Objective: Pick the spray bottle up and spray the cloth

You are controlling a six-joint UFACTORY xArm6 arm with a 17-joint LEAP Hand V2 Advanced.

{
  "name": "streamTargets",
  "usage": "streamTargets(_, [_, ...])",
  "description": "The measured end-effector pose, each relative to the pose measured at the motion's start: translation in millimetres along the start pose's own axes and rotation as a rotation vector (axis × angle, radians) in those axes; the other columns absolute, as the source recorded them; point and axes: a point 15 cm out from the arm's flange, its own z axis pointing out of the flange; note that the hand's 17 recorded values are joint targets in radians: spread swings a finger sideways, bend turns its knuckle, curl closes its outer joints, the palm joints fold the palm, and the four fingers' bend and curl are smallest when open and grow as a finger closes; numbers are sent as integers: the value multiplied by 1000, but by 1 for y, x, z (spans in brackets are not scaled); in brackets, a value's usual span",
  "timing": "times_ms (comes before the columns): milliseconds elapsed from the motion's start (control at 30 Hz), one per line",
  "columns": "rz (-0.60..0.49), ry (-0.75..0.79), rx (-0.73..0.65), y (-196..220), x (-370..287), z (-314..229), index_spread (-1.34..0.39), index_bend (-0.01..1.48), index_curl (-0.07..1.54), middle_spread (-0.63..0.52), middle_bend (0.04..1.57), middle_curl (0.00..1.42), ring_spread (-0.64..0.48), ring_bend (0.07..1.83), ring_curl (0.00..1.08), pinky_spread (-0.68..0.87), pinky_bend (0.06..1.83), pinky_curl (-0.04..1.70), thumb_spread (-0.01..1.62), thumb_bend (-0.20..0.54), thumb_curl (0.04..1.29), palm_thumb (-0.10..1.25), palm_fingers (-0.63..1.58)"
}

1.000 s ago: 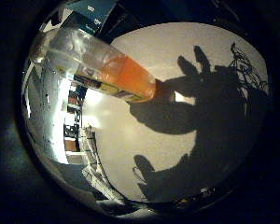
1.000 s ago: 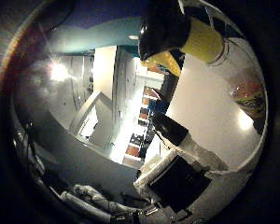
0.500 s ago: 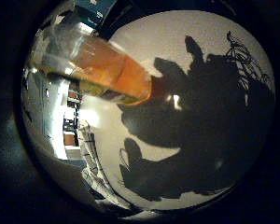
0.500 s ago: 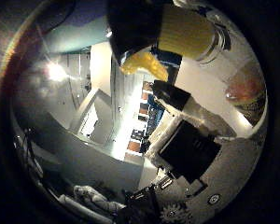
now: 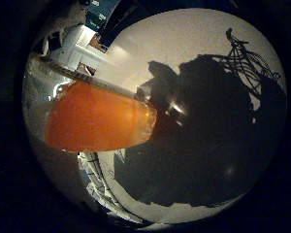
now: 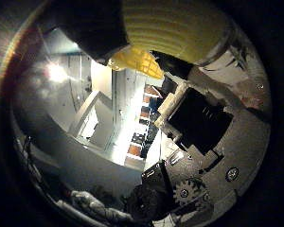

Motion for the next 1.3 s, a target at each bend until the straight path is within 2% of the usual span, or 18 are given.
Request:
streamTargets(300, [-89, -67, -33, -7, -57, -6, -371, 939, 1079, -239, 1137, 1024, -237, 1301, 753, -213, 1329, 647, 901, -13, 561, 1074, 1128])
streamTargets(500, [-189, -19, -176, 10, -99, -2, -312, 1004, 1039, -185, 1226, 968, -233, 1318, 774, -190, 1320, 724, 929, -14, 597, 1100, 1129])
streamTargets(733, [-375, 120, -432, 48, -166, 20, -269, 1064, 995, -154, 1299, 912, -232, 1338, 800, -176, 1291, 830, 950, -14, 628, 1105, 1108])
streamTargets(1000, [-524, 272, -629, 91, -221, 45, -244, 1110, 956, -140, 1345, 865, -234, 1341, 824, -175, 1249, 939, 946, -15, 660, 1109, 1103])
streamTargets(1300, [-717, 617, -837, 140, -242, 78, -228, 1147, 916, -133, 1370, 829, -234, 1343, 836, -178, 1190, 1041, 940, -14, 687, 1094, 1105])
